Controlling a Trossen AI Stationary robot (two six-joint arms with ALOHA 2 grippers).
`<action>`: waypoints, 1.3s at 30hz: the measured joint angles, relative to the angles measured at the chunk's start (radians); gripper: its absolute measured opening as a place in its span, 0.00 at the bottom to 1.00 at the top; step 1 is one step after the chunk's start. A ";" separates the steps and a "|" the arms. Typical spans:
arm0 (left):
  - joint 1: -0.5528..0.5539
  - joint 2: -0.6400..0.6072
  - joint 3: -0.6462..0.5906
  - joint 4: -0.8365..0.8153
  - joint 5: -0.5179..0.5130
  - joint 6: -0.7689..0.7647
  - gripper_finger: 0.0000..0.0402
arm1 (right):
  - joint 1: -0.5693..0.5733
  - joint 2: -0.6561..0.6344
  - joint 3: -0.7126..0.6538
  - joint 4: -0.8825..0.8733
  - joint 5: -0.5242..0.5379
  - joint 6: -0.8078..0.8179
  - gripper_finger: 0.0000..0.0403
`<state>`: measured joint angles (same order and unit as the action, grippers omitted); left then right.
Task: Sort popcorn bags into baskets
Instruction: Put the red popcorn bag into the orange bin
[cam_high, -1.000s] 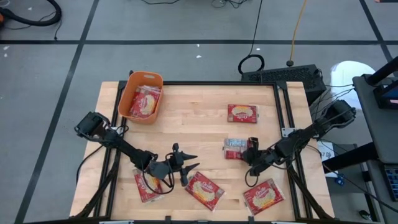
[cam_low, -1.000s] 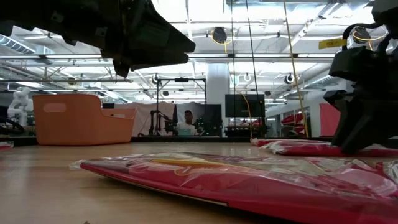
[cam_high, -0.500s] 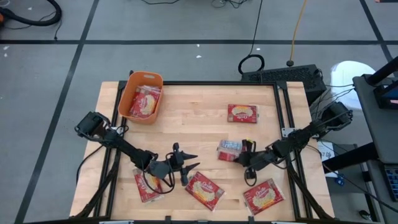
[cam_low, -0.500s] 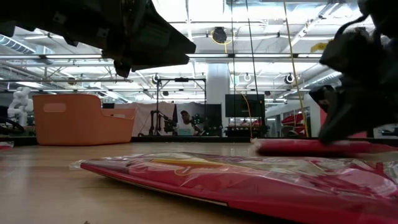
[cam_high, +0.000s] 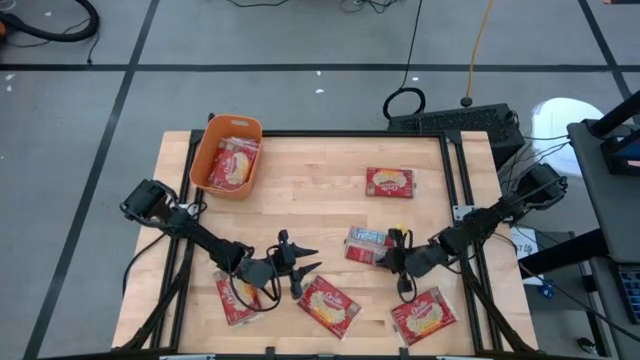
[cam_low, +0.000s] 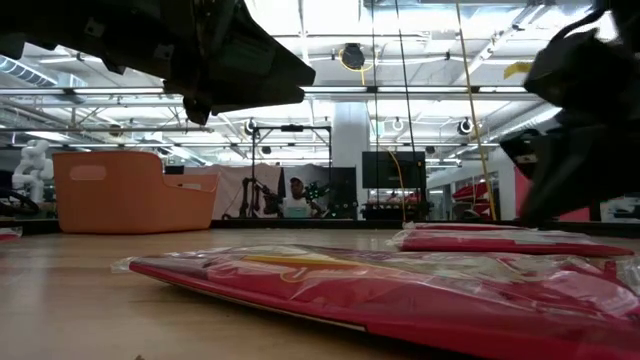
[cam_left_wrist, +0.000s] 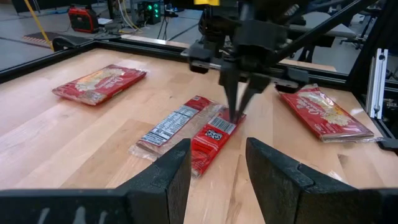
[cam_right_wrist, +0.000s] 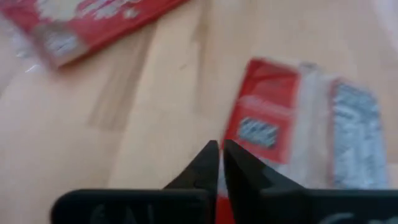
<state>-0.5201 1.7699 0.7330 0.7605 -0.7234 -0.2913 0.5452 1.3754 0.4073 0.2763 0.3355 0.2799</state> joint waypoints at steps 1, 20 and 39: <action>0.000 0.000 0.000 0.000 0.001 0.000 0.39 | 0.017 0.000 0.015 -0.039 0.001 0.021 0.07; 0.005 0.000 0.000 0.000 0.004 0.000 0.39 | 0.182 0.093 0.173 -0.528 0.137 0.215 0.39; 0.035 0.000 0.000 -0.001 0.016 -0.007 0.39 | 0.208 0.040 0.168 -0.460 0.189 0.185 0.31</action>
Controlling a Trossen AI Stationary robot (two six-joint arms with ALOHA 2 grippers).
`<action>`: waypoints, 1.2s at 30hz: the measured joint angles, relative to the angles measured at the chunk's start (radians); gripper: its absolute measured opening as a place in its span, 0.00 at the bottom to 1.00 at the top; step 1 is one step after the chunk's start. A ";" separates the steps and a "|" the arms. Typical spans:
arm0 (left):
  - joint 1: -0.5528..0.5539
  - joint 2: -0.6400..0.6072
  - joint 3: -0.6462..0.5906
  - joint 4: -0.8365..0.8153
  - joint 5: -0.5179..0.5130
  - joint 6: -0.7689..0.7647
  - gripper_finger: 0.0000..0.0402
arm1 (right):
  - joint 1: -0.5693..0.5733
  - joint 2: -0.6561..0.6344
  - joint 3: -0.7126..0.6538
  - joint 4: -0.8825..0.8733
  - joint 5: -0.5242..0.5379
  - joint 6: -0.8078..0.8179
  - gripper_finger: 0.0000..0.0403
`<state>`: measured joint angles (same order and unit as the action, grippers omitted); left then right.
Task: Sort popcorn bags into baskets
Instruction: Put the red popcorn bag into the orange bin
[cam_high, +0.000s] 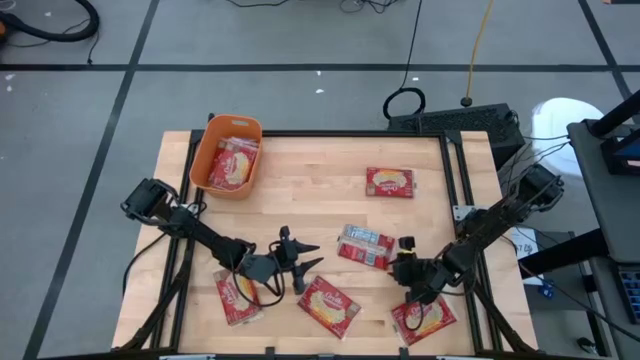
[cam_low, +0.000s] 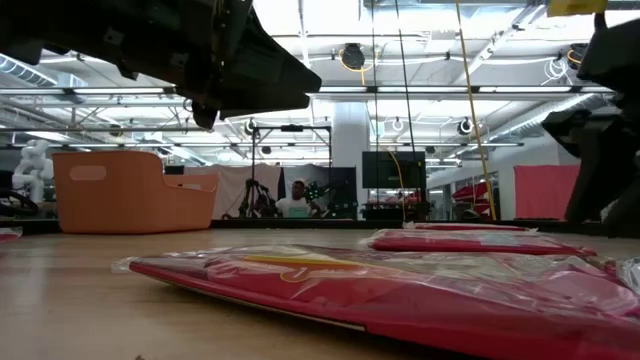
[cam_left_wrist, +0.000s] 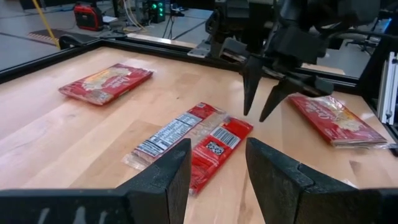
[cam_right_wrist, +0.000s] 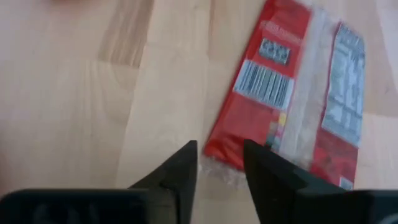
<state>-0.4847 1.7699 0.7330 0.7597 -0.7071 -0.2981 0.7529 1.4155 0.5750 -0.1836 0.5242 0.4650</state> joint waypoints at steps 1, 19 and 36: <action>0.000 0.000 0.000 0.000 0.000 0.000 0.39 | 0.001 0.000 0.000 -0.009 -0.001 0.009 0.33; 0.001 0.000 0.000 0.001 0.000 0.001 0.39 | -0.049 0.105 0.003 0.042 0.038 0.091 0.39; 0.024 0.000 0.000 -0.037 0.001 0.004 0.39 | -0.097 0.093 -0.003 0.114 0.025 -0.005 0.00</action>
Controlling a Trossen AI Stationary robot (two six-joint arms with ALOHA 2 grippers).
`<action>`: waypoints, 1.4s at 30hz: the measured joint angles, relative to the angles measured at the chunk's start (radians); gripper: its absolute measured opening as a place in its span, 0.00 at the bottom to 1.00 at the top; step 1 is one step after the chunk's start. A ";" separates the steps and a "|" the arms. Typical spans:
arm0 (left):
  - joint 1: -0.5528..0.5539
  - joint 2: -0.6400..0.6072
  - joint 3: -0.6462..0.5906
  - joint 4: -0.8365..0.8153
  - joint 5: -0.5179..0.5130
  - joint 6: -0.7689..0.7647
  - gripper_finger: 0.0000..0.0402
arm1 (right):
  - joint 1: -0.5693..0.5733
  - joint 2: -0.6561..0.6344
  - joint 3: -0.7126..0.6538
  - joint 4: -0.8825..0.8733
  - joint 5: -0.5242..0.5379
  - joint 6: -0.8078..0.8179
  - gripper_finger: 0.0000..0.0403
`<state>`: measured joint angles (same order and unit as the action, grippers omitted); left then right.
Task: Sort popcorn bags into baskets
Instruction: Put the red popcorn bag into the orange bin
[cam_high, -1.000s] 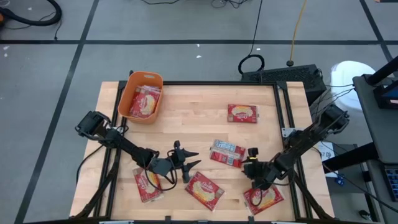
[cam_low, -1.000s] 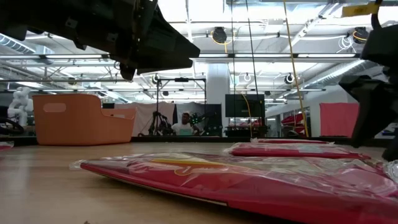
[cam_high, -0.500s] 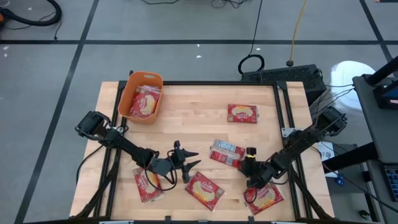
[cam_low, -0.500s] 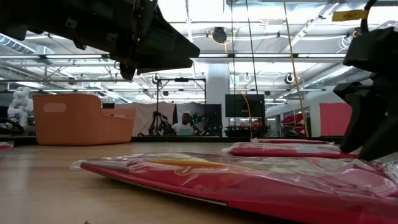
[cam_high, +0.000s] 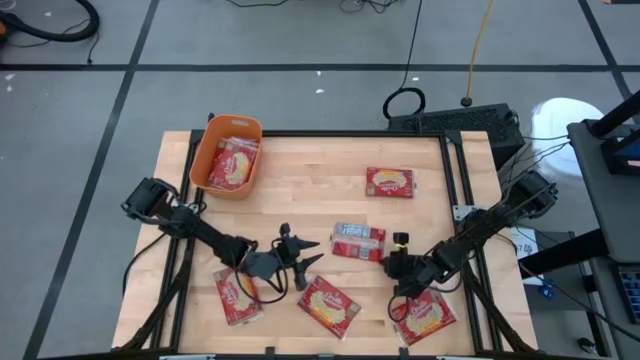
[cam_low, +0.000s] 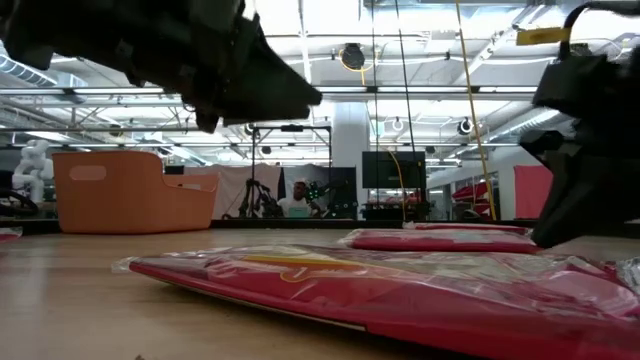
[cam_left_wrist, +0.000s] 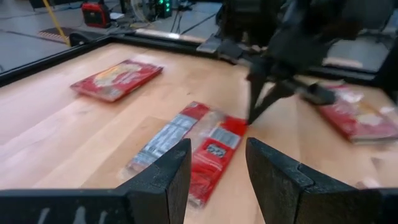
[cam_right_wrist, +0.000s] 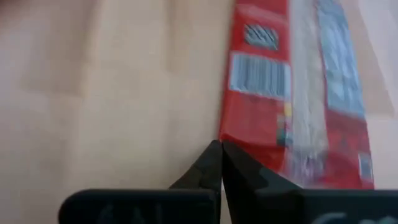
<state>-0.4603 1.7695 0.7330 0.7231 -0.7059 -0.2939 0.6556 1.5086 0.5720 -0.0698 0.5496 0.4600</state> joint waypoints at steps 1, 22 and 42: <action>0.004 0.000 0.000 -0.007 0.000 -0.004 0.39 | 0.000 -0.005 0.001 0.020 -0.012 -0.007 0.00; 0.062 0.000 0.000 -0.107 0.033 -0.006 0.39 | 0.100 -0.010 0.003 0.015 0.028 -0.242 0.25; 0.286 0.255 0.190 -0.225 0.269 0.079 0.39 | 0.042 -0.008 -0.030 -0.045 0.085 -0.651 0.42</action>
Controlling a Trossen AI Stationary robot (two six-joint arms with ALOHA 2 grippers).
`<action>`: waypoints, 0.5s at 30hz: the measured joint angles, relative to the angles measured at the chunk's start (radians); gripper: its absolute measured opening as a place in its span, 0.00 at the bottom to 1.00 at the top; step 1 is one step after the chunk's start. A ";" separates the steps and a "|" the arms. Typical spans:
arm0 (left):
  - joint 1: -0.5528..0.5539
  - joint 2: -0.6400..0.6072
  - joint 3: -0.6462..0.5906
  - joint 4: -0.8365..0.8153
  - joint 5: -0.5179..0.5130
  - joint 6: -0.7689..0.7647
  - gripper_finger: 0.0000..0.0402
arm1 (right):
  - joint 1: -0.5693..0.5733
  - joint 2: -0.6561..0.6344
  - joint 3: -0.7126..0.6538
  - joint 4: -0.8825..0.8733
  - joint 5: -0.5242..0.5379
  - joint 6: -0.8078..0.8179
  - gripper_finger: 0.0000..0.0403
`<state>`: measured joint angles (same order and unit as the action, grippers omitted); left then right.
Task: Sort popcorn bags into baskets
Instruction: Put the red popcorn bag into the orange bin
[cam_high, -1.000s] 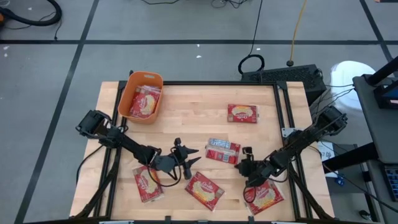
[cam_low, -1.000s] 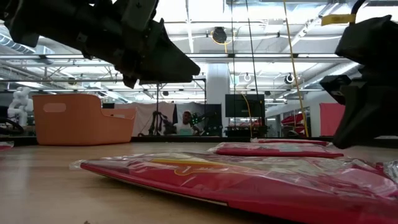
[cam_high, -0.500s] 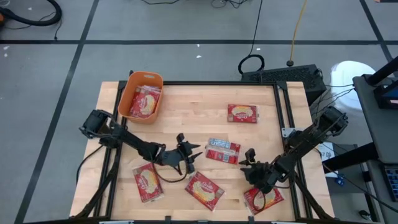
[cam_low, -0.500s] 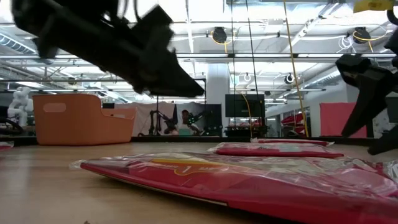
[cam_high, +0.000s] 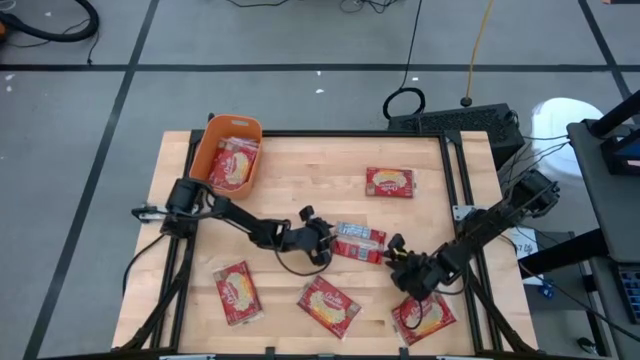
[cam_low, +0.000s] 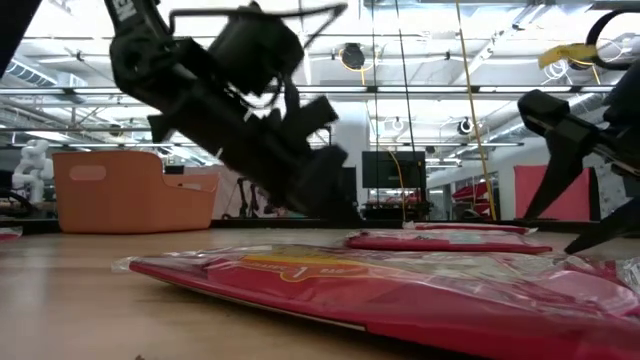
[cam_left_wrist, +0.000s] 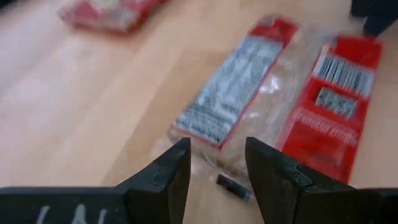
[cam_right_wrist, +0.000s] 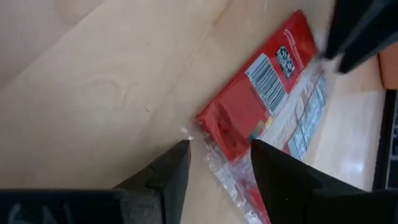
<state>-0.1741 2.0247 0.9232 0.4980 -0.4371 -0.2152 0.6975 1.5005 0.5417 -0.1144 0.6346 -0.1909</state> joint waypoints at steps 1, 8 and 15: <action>0.005 0.008 0.001 -0.010 0.007 -0.011 0.39 | -0.004 0.000 -0.008 0.027 0.000 -0.016 0.42; 0.007 0.016 0.003 -0.043 0.010 -0.069 0.39 | -0.036 0.003 -0.044 0.193 -0.007 -0.124 0.42; 0.002 0.016 0.003 -0.048 0.018 -0.088 0.39 | -0.060 0.005 -0.046 0.291 0.017 -0.207 0.35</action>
<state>-0.1722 2.0411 0.9264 0.4496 -0.4191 -0.3034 0.6378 1.5055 0.4961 0.1771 0.6515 -0.3977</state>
